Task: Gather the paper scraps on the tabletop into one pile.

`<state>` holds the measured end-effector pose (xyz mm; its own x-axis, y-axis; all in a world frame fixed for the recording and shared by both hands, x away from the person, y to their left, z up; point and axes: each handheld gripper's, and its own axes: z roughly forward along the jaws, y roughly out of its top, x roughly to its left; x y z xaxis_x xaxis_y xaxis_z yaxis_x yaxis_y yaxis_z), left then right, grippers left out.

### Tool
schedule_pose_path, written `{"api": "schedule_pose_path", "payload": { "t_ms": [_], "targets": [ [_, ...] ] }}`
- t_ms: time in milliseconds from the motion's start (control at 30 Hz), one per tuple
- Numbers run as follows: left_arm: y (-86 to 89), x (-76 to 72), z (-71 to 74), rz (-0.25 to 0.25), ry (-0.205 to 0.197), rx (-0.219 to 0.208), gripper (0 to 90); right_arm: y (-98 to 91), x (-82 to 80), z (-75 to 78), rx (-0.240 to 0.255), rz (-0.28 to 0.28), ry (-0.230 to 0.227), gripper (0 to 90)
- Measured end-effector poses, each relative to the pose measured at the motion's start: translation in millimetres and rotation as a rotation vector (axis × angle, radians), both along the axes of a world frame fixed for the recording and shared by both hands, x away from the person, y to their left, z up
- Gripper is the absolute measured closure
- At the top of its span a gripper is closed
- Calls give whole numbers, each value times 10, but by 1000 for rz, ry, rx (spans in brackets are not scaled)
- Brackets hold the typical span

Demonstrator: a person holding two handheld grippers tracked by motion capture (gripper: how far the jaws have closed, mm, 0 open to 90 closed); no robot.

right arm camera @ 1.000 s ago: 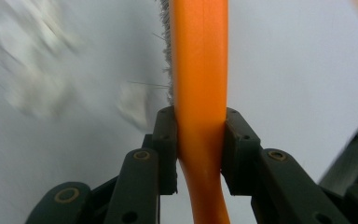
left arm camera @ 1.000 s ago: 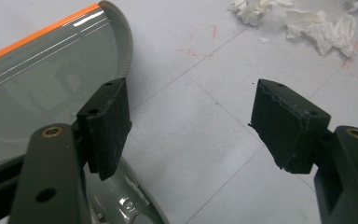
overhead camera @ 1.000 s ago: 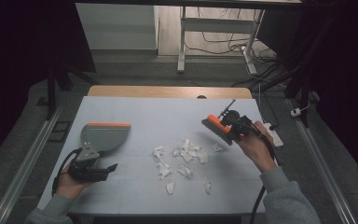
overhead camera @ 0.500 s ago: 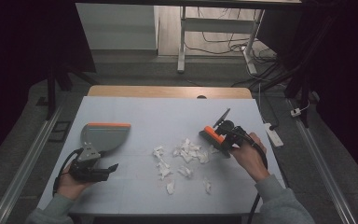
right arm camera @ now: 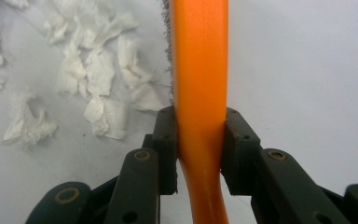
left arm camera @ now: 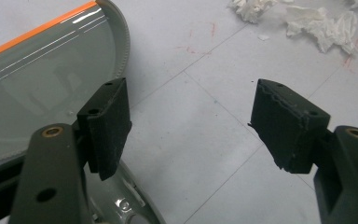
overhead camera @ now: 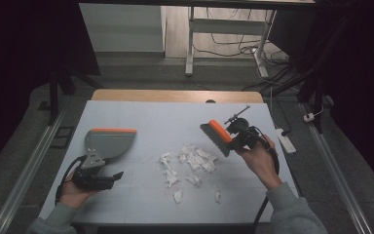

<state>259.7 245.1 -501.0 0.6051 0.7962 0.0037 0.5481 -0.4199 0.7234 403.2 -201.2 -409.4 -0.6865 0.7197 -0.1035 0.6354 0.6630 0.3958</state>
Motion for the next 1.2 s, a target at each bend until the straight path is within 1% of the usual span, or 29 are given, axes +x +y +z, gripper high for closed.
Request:
{"api": "schedule_pose_path", "payload": {
  "t_ms": [33, 67, 100, 167, 233, 300, 367, 433, 467, 567, 633, 667, 767, 833, 867, 933, 1000, 1033, 1067, 1133, 1200],
  "targets": [
    [-2, 2, -1, 0, 1, 1, 294, 0, 0, 0, 0, 0, 0, 699],
    [-2, 3, -2, -1, 2, 2, 294, -32, -14, 78, 18, -1, -20, 699],
    [-3, 4, -3, 0, 2, 4, 294, -33, -28, 113, 31, -1, -29, 699],
    [-3, 6, -4, 1, 2, 5, 294, -5, -61, 175, 52, 20, -38, 699],
    [-3, 6, -5, 2, 2, 5, 294, 69, -112, 220, 76, 45, -47, 698],
    [-6, 6, -5, 2, 2, 5, 294, 191, -160, 235, 105, 85, -37, 698],
    [-8, 7, -6, 2, 2, 5, 294, 361, -196, 223, 130, 122, -8, 698],
    [-11, 8, -9, 2, 3, 8, 294, 562, -215, 192, 144, 166, 4, 698],
    [-5, 6, -12, 2, 3, 7, 294, 670, -230, 175, 155, 186, 2, 698],
    [4, 0, -12, 5, 0, 7, 295, 1011, -255, 115, 201, 248, 13, 699],
    [10, 0, -12, 6, 0, 8, 295, 1247, -273, 48, 218, 287, 43, 698],
    [11, -2, -11, 7, -1, 9, 295, 1363, -283, 3, 216, 306, 66, 698],
    [12, -8, -13, 6, -3, 12, 295, 1656, -311, -171, 173, 360, 116, 698],
    [11, -11, -13, 7, -5, 13, 295, 1780, -327, -295, 181, 375, 171, 698],
    [10, -13, -15, 6, -5, 15, 295, 1829, -345, -346, 183, 374, 197, 698],
    [10, -14, -15, 6, -6, 15, 295, 1898, -374, -439, 148, 394, 223, 699],
    [11, -14, -12, 5, -7, 16, 295, 1919, -367, -516, 114, 386, 242, 698],
    [11, -14, -12, 5, -7, 16, 296, 1907, -347, -541, 106, 375, 227, 699],
    [8, -17, -10, 4, -9, 17, 295, 1883, -306, -547, 102, 351, 234, 699],
    [5, -22, -9, 1, -10, 18, 295, 1801, -212, -575, 114, 312, 271, 698],
    [6, -27, -8, 0, -12, 19, 295, 1698, -133, -599, 111, 274, 291, 698]
  ]
}}
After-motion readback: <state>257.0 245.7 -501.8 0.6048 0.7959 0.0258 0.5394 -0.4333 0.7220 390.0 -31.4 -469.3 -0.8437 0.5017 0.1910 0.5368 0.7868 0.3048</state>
